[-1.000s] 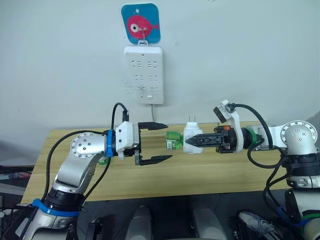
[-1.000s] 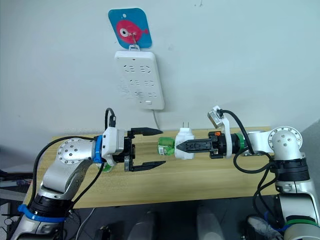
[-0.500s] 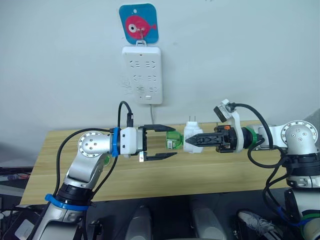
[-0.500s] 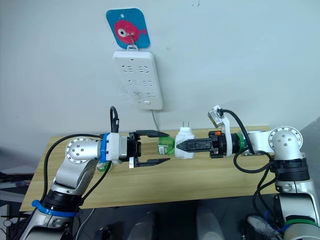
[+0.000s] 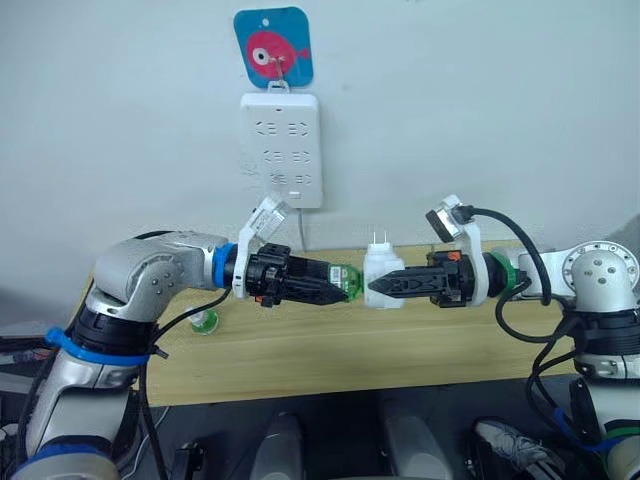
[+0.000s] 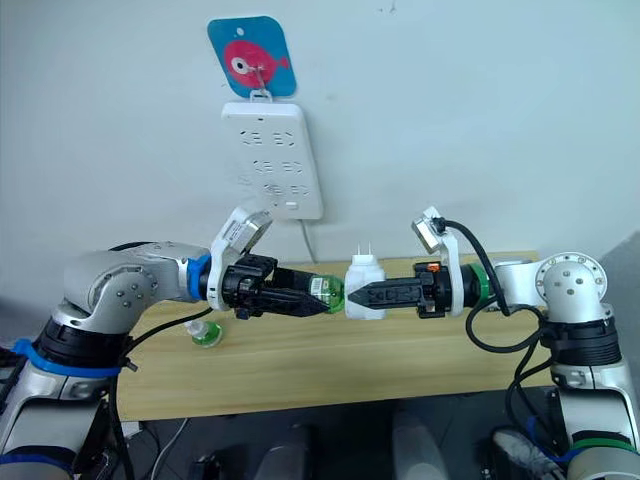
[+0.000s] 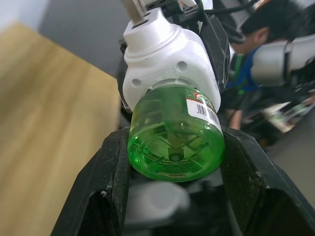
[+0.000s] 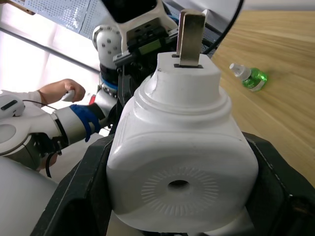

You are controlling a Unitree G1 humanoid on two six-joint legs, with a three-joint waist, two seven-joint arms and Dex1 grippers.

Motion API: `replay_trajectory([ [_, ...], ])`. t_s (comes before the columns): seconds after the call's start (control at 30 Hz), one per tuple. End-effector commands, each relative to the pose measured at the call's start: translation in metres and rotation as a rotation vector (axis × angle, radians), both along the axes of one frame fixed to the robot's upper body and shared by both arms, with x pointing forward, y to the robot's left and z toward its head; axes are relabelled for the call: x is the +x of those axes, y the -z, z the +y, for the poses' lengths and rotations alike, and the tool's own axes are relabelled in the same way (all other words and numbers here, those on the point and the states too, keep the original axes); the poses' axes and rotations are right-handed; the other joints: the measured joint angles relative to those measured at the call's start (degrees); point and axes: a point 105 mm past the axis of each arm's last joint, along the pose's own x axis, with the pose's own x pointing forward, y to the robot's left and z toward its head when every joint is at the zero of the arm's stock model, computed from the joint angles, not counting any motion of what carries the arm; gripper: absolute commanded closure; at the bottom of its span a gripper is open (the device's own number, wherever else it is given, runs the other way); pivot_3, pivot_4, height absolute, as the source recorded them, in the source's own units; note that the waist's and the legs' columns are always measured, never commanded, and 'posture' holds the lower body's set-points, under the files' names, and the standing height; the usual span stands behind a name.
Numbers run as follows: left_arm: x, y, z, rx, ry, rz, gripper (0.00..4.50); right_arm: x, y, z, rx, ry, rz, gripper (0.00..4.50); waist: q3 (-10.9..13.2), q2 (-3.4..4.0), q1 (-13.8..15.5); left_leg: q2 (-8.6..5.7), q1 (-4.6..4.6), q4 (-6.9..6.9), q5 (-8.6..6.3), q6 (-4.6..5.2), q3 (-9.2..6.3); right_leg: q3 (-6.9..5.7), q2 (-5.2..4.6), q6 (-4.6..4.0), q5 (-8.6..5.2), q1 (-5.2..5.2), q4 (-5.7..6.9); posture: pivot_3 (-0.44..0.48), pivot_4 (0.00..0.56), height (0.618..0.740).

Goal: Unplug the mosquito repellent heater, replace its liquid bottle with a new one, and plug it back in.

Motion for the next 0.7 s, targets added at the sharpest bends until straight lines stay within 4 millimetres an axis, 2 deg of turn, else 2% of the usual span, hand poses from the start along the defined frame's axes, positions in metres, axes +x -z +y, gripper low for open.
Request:
replay_trajectory([
  [0.03,0.001,-0.006,0.015,0.03,-0.059,-0.041,2.24,-0.005,-0.003,-0.003,-0.01,-0.018,-0.017,1.45,0.0,0.0,-0.07,0.01,-0.01,-0.01,0.0,0.0,-0.01,-0.01,0.0,-0.02,-0.01,-0.01,0.0,-0.066,0.209,0.725],
  [0.07,-0.002,-0.004,0.014,0.032,-0.049,-0.048,2.24,-0.005,-0.003,-0.003,-0.008,-0.018,-0.016,1.45,0.0,0.0,-0.09,0.03,-0.01,-0.01,0.0,-0.01,-0.02,-0.02,0.01,-0.03,-0.01,-0.01,0.0,-0.066,0.209,0.725],
  [0.2,-0.001,0.004,0.014,0.04,-0.077,-0.136,0.89,-0.004,-0.003,-0.003,-0.005,-0.013,-0.011,1.45,0.0,0.0,0.19,0.02,-0.01,0.02,0.01,-0.02,0.01,0.01,-0.01,-0.03,-0.01,-0.01,0.0,-0.065,0.211,0.725],
  [0.3,-0.008,0.021,0.022,0.119,-0.036,-0.286,0.01,-0.003,-0.003,-0.005,-0.005,-0.008,-0.008,1.45,0.01,0.0,0.41,0.01,0.0,0.03,0.01,-0.02,0.06,0.06,-0.01,-0.03,-0.01,-0.01,0.0,-0.065,0.211,0.725],
  [0.4,-0.013,0.044,0.032,0.182,-0.006,-0.494,0.0,-0.003,-0.002,-0.005,-0.008,-0.006,-0.009,1.45,0.02,0.02,0.45,0.02,0.04,-0.02,0.01,-0.02,0.13,0.13,-0.01,-0.04,-0.01,-0.01,-0.02,-0.065,0.211,0.725],
  [0.47,-0.006,0.048,0.03,0.167,-0.027,-0.704,0.0,-0.003,-0.002,-0.005,-0.007,-0.004,-0.009,1.45,0.02,0.02,0.72,0.02,0.0,-0.03,0.01,-0.02,0.12,0.11,-0.03,-0.05,-0.01,-0.02,-0.07,-0.065,0.21,0.725],
  [0.6,0.002,0.039,0.017,0.049,-0.112,-1.002,0.0,-0.003,-0.002,-0.005,-0.003,-0.002,-0.008,1.45,0.02,0.0,1.92,-0.05,-0.07,0.06,0.01,-0.02,0.12,0.11,-0.12,-0.04,0.02,0.01,-0.13,-0.068,0.208,0.725],
  [0.7,0.003,0.033,0.01,-0.018,-0.149,-1.082,0.0,-0.002,-0.002,-0.005,-0.001,-0.001,-0.008,1.45,0.02,0.0,2.23,-0.08,-0.1,0.1,0.01,-0.01,0.15,0.13,-0.14,0.01,0.07,0.02,-0.18,-0.069,0.207,0.725],
])
